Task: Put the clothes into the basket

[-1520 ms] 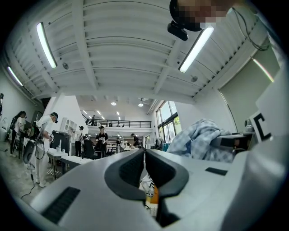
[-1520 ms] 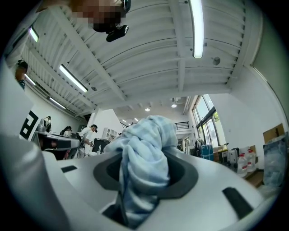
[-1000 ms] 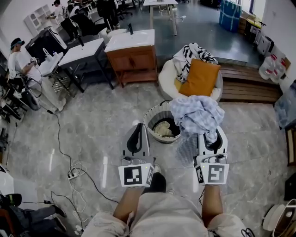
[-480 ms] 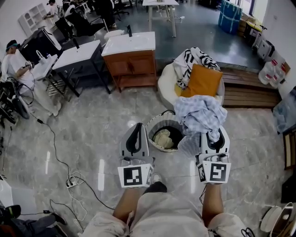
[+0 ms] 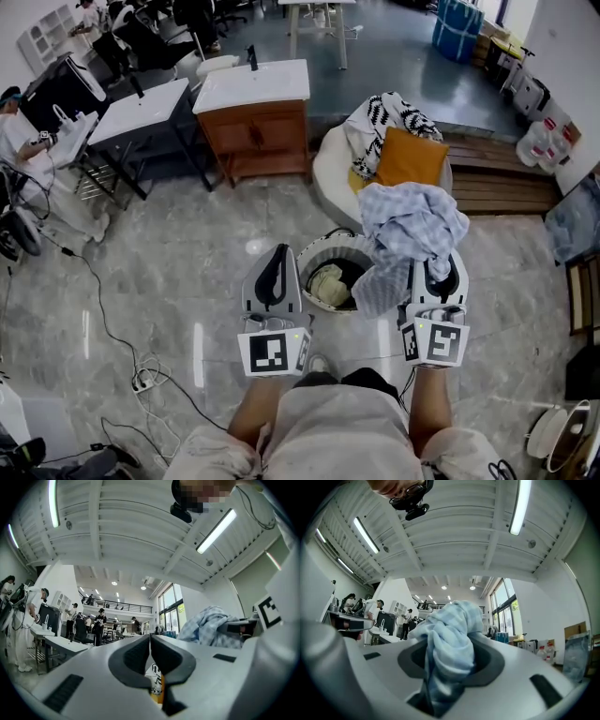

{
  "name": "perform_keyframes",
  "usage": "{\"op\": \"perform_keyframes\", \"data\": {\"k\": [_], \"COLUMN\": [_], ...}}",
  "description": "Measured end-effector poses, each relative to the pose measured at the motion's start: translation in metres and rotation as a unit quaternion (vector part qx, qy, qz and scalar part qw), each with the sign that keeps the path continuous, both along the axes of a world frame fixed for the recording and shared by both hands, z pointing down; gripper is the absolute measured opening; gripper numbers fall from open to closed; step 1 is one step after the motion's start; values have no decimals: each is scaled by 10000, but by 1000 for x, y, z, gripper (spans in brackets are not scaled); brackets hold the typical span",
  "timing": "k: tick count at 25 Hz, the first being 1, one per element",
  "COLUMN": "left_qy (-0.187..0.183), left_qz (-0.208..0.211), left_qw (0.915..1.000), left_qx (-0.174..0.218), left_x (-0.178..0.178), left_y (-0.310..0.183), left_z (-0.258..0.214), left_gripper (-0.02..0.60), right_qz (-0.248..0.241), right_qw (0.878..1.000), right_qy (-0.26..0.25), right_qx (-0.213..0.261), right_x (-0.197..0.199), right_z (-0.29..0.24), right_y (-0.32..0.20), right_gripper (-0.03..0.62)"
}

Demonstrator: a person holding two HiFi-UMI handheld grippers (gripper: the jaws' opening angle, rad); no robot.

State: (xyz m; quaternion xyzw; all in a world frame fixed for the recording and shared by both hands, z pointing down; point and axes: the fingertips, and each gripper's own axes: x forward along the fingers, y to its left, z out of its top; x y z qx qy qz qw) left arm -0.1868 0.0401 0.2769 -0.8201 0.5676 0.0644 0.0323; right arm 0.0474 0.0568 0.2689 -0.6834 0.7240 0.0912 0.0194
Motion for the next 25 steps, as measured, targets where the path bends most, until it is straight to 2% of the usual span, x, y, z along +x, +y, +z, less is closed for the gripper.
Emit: {"op": "perform_keyframes", "data": {"k": [11, 25], "left_qy": [-60, -188], "left_qz": [-36, -339], "left_qw": [9999, 9992], "left_qx": [-88, 127], "left_x": [9, 73], "left_y": [-62, -156], "left_z": [8, -10], "left_gripper": [12, 12], "right_qz": [-163, -551], "right_qw": [9998, 9982], "right_qy": [-41, -201], "right_qx": [-97, -156], "right_x": [11, 69], "right_z": [11, 10], "right_y": [-63, -174], "right_gripper": [140, 140]}}
